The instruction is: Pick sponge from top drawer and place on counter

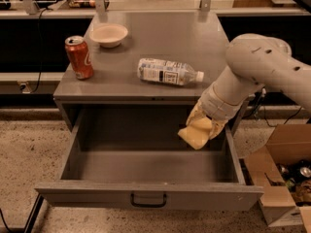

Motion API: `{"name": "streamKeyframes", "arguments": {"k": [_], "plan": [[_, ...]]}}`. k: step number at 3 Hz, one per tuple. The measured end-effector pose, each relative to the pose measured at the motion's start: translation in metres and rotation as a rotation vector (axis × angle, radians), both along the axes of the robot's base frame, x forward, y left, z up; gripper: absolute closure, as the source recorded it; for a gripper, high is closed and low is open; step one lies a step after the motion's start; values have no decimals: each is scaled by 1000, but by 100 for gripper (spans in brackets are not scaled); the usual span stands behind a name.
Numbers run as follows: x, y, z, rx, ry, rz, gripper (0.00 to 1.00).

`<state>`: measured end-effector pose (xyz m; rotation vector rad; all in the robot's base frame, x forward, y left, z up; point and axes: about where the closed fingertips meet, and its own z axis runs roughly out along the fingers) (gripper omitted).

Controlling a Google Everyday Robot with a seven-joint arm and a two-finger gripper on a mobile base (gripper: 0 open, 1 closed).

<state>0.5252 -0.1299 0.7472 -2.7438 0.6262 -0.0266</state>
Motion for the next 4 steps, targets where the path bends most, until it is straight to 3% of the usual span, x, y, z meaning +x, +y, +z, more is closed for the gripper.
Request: {"name": "streamKeyframes", "arguments": {"k": [1, 3, 4], "plan": [[-1, -26, 34, -15, -32, -45, 100], [37, -55, 91, -83, -208, -38, 100], [39, -56, 95, -88, -220, -37, 100]]}}
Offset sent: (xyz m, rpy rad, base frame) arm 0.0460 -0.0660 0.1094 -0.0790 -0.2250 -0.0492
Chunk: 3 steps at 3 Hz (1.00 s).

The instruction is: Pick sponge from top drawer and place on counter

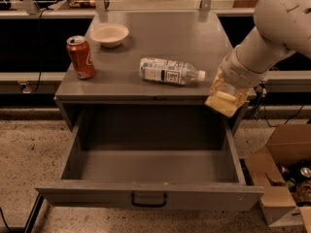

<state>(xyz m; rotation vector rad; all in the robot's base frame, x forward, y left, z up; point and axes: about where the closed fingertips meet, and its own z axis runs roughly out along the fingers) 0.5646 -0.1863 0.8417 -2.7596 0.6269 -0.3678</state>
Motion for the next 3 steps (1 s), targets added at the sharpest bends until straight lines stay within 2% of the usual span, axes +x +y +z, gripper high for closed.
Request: {"name": "streamKeyframes", "arguments": {"k": [1, 2, 3], "plan": [[18, -16, 6, -52, -60, -40, 100], [18, -16, 6, -52, -60, -40, 100], [3, -28, 31, -67, -98, -49, 100]]}}
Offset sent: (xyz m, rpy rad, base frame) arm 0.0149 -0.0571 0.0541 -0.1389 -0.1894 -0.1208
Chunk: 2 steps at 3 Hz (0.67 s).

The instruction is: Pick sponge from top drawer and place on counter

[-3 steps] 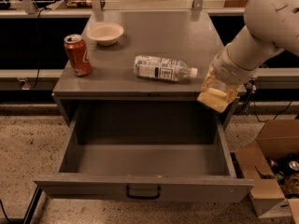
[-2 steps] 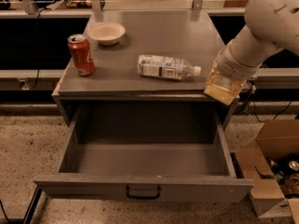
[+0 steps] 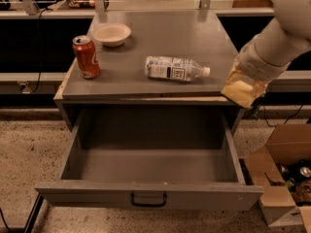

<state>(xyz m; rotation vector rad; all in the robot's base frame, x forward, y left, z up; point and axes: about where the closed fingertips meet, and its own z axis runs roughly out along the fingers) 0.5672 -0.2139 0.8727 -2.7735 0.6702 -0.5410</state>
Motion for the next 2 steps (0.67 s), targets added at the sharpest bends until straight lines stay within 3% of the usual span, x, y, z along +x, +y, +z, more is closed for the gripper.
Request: {"name": "streamKeyframes", "arguments": {"k": [1, 2], "plan": [[-15, -7, 21, -11, -18, -1, 100], [-14, -1, 22, -21, -25, 24, 100]]}}
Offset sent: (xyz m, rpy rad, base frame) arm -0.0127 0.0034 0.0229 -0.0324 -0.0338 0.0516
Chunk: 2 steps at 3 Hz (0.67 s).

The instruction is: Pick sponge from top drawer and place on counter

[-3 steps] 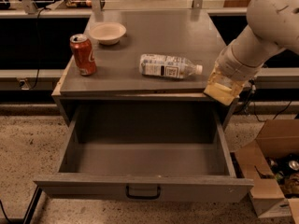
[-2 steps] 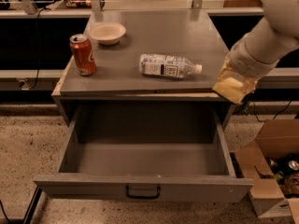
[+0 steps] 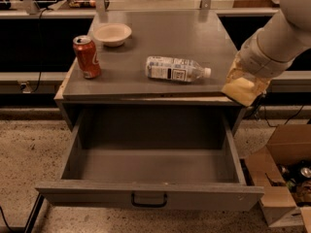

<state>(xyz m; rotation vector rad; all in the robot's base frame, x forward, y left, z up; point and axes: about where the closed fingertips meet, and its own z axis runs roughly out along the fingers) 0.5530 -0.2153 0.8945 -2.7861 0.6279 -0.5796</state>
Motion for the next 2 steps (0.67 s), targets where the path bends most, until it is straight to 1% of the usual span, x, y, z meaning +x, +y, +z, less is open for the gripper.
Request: {"name": "streamKeyframes", "arguments": {"k": [1, 2], "plan": [[21, 16, -17, -39, -38, 38, 100], [53, 21, -31, -75, -114, 50, 100]]}}
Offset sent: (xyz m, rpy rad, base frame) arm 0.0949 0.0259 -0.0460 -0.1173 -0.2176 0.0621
